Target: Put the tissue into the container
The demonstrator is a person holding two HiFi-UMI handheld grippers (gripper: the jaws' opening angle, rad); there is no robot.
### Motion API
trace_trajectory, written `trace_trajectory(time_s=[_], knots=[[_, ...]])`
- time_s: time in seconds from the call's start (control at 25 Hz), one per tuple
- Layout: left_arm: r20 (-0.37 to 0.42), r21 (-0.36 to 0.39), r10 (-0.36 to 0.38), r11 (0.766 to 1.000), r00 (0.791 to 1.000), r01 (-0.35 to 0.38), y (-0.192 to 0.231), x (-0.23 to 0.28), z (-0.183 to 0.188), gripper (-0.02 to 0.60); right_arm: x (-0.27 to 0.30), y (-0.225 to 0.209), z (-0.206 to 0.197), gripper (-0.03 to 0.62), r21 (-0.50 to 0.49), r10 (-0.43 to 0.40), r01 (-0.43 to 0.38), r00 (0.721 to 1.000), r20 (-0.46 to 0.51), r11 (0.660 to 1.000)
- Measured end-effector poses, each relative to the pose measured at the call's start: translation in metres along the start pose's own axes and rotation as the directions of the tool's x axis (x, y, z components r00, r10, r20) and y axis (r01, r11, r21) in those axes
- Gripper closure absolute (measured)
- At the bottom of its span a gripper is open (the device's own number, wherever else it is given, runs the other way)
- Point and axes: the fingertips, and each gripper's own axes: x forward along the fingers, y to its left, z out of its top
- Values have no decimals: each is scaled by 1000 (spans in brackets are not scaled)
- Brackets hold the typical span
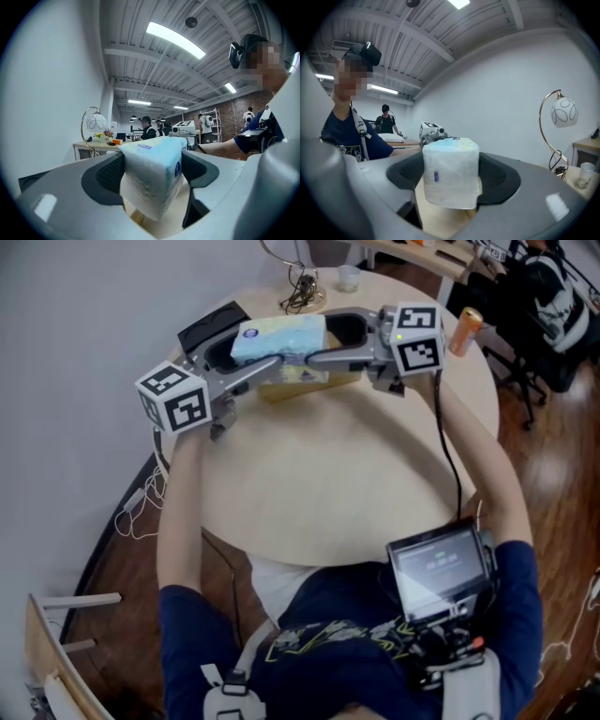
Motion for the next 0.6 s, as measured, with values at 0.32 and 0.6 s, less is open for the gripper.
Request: trace_trajectory(time_s=[0.32, 0.6], knots=[[-31, -31, 1, 1000, 1000, -2, 55, 21, -4, 195, 10, -58, -5, 249, 16, -8, 8, 1000, -24, 1000], [-130, -31, 34, 999, 991, -39, 88, 38, -37, 193, 18, -98, -42, 247, 19, 3, -1, 994, -112, 1000]])
